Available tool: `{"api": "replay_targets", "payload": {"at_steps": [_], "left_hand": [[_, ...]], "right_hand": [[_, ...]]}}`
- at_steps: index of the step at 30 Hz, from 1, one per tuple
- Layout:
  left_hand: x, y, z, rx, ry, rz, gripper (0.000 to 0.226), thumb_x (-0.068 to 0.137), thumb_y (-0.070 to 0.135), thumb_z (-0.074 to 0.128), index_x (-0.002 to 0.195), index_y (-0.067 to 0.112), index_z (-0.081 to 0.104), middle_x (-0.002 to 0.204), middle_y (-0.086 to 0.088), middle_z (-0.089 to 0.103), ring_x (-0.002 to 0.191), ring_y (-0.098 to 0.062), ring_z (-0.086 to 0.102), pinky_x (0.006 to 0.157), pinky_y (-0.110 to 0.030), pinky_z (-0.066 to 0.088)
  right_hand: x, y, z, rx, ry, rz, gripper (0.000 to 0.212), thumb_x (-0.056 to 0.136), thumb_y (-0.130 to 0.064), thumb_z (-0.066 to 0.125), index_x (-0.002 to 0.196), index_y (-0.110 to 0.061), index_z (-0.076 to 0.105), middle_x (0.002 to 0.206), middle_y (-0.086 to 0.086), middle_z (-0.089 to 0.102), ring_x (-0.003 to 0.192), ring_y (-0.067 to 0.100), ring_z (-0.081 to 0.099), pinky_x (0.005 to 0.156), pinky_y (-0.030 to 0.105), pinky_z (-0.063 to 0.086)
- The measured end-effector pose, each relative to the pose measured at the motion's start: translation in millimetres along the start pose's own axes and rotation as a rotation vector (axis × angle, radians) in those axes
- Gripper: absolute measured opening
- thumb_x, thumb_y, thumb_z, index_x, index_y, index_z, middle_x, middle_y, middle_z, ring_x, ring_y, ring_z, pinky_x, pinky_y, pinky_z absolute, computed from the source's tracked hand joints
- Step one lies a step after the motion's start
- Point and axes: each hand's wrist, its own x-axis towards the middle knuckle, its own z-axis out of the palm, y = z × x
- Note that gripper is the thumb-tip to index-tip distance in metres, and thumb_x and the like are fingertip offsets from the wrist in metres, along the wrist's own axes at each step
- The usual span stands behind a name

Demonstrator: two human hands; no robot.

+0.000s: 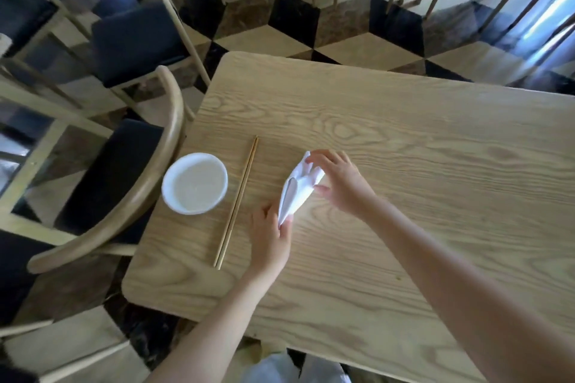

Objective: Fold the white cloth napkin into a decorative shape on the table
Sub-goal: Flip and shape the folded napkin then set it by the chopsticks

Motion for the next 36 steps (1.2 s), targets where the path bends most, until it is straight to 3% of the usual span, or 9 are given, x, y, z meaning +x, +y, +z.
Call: {"api": "replay_targets", "payload": {"at_steps": [3,9,16,23,25,27,30,33,36], "left_hand": [[-16,-18,-3,0.059,-0.016,0.095,0.014,0.078,0.003,0.067,0.082,0.000,0.054,0.087,-0.019,0.054,0.082,-0.037,0.051,0.074,-0.036,0.037],[-30,-25,-12,-0.041,0.098,0.142,0.051,0.067,-0.004,0.075,0.104,0.014,0.045,0.085,-0.011,0.060,0.082,-0.015,0.041,0.075,-0.026,0.036],[-28,-28,-17,-0.035,0.051,0.129,0.031,0.063,0.001,0.079,0.078,0.009,0.053,0.071,-0.005,0.057,0.072,-0.019,0.048,0.066,-0.022,0.031],[-42,-19,-7,0.088,0.043,0.101,0.031,0.060,0.021,0.082,0.076,0.017,0.056,0.070,0.004,0.059,0.069,-0.023,0.057,0.070,-0.027,0.027],[-44,-19,-6,0.096,0.042,0.118,0.032,0.059,0.021,0.083,0.076,0.016,0.057,0.071,0.004,0.060,0.069,-0.023,0.057,0.070,-0.028,0.027],[-46,-21,-5,0.106,0.034,0.136,0.032,0.059,0.022,0.083,0.077,0.016,0.057,0.072,0.004,0.060,0.069,-0.023,0.057,0.070,-0.028,0.028],[-48,-25,-4,0.113,0.033,0.151,0.033,0.060,0.023,0.082,0.082,0.017,0.058,0.074,0.004,0.060,0.071,-0.021,0.057,0.073,-0.028,0.030],[-51,-27,-4,0.114,0.026,0.164,0.030,0.063,0.022,0.080,0.083,0.016,0.057,0.075,0.004,0.059,0.072,-0.021,0.055,0.074,-0.029,0.034],[-53,-25,-5,0.109,0.022,0.165,0.030,0.064,0.021,0.080,0.078,0.015,0.055,0.071,0.004,0.058,0.070,-0.020,0.054,0.073,-0.030,0.037]], "right_hand": [[17,-3,4,-0.157,-0.046,0.043,0.036,0.074,-0.011,0.067,0.108,-0.010,0.055,0.114,0.009,0.054,0.108,0.031,0.048,0.091,0.040,0.040],[14,2,3,-0.344,-0.140,0.084,0.019,0.081,-0.017,0.059,0.100,-0.014,0.056,0.102,0.002,0.057,0.106,0.027,0.045,0.089,0.036,0.032],[9,7,-27,-0.620,-0.390,-0.045,0.017,0.085,-0.027,0.052,0.100,-0.024,0.060,0.098,-0.003,0.056,0.109,0.021,0.042,0.092,0.035,0.029],[18,10,-41,-0.780,-0.618,0.121,0.019,0.085,-0.027,0.051,0.101,-0.025,0.059,0.103,-0.002,0.053,0.114,0.021,0.038,0.093,0.039,0.030],[24,8,-46,-0.595,-0.631,0.242,0.027,0.084,-0.010,0.049,0.105,-0.023,0.060,0.109,-0.001,0.058,0.112,0.021,0.044,0.091,0.035,0.037],[36,0,-49,-0.164,-0.542,0.440,0.033,0.083,0.004,0.046,0.105,-0.015,0.061,0.106,0.008,0.064,0.094,0.020,0.056,0.074,0.026,0.047],[52,-22,-39,0.357,-0.309,0.702,0.013,0.091,-0.009,0.046,0.088,-0.004,0.057,0.083,0.014,0.062,0.062,0.020,0.058,0.050,0.021,0.050],[63,-34,-14,0.263,-0.325,0.682,0.024,0.087,-0.022,0.054,0.074,-0.002,0.057,0.071,0.012,0.059,0.063,0.024,0.057,0.057,0.027,0.046],[68,-49,0,0.142,-0.285,0.587,0.021,0.081,-0.016,0.058,0.092,0.001,0.065,0.077,0.010,0.055,0.071,0.020,0.051,0.056,0.026,0.037]]}}
